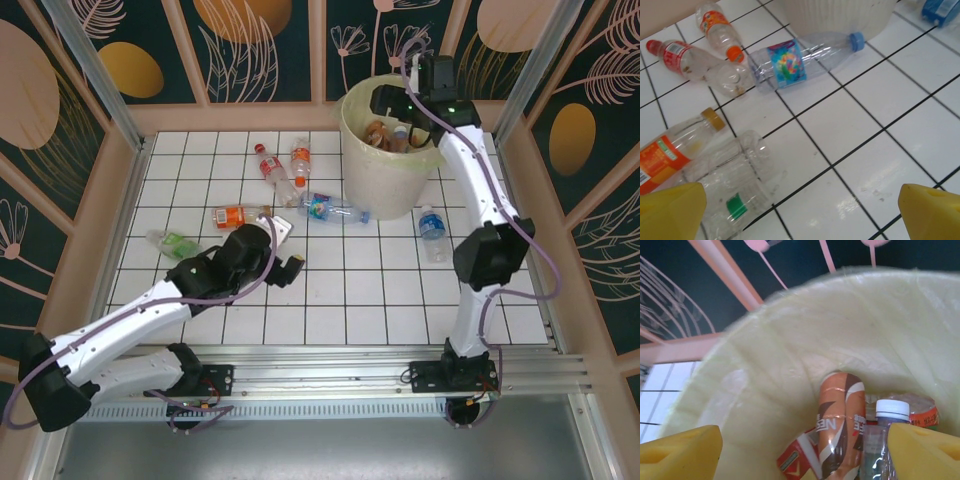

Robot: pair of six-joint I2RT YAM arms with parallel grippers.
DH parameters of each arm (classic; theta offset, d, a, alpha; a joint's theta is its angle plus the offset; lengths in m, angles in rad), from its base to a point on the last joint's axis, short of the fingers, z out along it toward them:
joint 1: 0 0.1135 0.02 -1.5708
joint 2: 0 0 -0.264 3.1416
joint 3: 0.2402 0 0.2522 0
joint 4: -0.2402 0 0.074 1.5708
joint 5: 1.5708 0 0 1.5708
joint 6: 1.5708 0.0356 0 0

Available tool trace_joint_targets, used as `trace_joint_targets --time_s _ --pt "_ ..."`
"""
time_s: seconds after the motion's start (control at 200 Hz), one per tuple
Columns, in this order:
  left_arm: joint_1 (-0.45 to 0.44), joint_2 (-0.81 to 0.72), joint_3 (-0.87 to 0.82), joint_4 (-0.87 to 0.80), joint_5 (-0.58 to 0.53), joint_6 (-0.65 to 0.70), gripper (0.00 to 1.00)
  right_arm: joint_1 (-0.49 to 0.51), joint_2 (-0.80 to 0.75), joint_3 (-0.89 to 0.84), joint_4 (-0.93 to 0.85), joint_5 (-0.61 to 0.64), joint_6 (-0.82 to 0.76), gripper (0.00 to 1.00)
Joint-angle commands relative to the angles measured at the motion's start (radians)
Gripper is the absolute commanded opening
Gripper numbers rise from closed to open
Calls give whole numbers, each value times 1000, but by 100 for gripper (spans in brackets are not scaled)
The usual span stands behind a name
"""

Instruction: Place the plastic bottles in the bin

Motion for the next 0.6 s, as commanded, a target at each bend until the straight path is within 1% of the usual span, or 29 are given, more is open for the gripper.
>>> trace_joint_targets --time_s 0.0,0.135,0.29,0.405,0.595 --pt "0 41 36 -80 -88 16 99 19 -142 -78 106 -45 -4 87" --pt "42 105 47 -98 -91 9 99 48 -261 -195 164 -81 -11 87" --pt "93 177 69 -121 -112 6 99 101 -409 -377 251 -121 -11 87" --pt "120 236 89 -161 -135 -7 99 152 -501 -501 298 -131 1 87" --pt "180 315 98 -219 -137 -54 99 227 -648 -703 383 -141 41 87"
